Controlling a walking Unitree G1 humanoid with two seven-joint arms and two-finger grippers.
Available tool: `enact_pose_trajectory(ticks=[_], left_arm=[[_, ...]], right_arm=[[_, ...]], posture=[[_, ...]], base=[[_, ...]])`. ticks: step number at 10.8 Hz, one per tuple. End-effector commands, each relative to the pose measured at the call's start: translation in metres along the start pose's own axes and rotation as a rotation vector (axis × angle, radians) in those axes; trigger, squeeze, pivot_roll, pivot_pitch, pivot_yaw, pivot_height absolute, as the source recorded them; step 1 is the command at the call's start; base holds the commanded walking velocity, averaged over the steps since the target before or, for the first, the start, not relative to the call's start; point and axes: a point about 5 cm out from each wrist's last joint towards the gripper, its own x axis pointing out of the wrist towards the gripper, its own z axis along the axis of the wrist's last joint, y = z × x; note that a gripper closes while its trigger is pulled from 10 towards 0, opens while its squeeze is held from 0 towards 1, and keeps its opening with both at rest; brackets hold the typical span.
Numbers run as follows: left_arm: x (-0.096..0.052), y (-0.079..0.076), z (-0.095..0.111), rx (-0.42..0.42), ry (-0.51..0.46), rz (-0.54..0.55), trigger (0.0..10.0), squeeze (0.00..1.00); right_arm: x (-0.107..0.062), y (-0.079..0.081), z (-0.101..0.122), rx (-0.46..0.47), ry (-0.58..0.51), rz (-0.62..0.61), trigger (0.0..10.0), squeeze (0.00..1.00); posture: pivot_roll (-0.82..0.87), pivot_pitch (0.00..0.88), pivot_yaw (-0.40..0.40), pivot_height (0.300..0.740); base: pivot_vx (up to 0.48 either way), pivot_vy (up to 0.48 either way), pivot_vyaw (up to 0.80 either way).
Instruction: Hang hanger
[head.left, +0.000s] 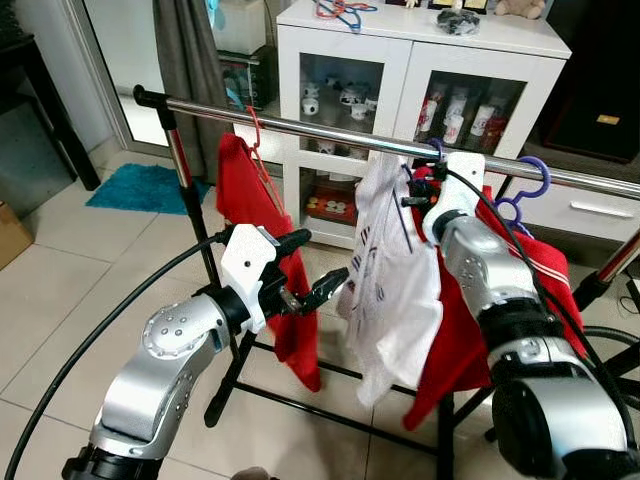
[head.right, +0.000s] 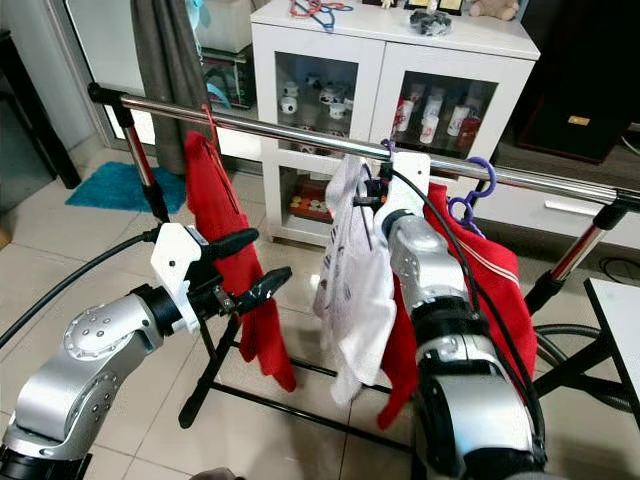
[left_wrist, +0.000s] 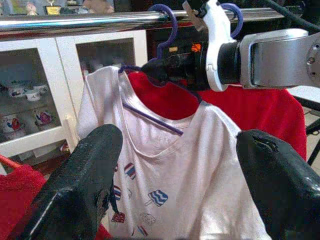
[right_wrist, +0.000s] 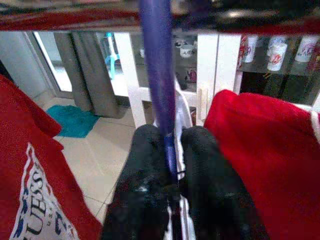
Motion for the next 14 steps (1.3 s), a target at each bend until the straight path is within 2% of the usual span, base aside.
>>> enact_pose_trajectory(ticks=[1,2,4,5,7,8,14], left_arm=[[-0.001,-0.002,-0.001,-0.004,0.008,-0.009,10.0,0.0],[-0.001,0.0,0.0,0.001,0.007,0.013,10.0,0.0],[-0.005,0.005,-0.001,-0.028,0.009,0.064,10.0,0.0],[-0.01,0.011,-0.003,-0.05,0.01,0.13,10.0,0.0],[-0.014,0.017,-0.007,-0.065,0.041,0.223,10.0,0.0],[-0.017,0.019,-0.011,-0.089,0.057,0.301,10.0,0.0],[-0.017,0.019,-0.011,-0.089,0.057,0.301,10.0,0.0]], right_arm=[[-0.002,-0.003,0.005,-0.001,-0.017,0.006,10.0,1.0],[-0.012,-0.002,0.012,-0.026,-0.047,0.037,10.0,1.0],[-0.041,0.001,0.026,-0.032,-0.098,0.095,10.0,1.0],[-0.072,0.006,0.03,-0.029,-0.116,0.166,10.0,1.0],[-0.101,0.012,0.025,-0.019,-0.107,0.219,10.0,1.0],[-0.118,0.013,0.017,0.007,-0.103,0.219,10.0,0.0],[-0.118,0.013,0.017,0.007,-0.103,0.219,10.0,0.0]], posture=[[0.13,0.0,-0.003,0.74],[0.13,0.0,-0.003,0.74],[0.12,0.0,0.005,0.74],[0.11,0.0,0.014,0.74],[0.1,0.0,0.028,0.74],[0.08,0.0,0.035,0.74],[0.08,0.0,0.035,0.74]], base=[[0.0,0.0,0.0],[0.0,0.0,0.0],[0.0,0.0,0.0],[0.0,0.0,0.0],[0.0,0.0,0.0],[0.0,0.0,0.0],[0.0,0.0,0.0]])
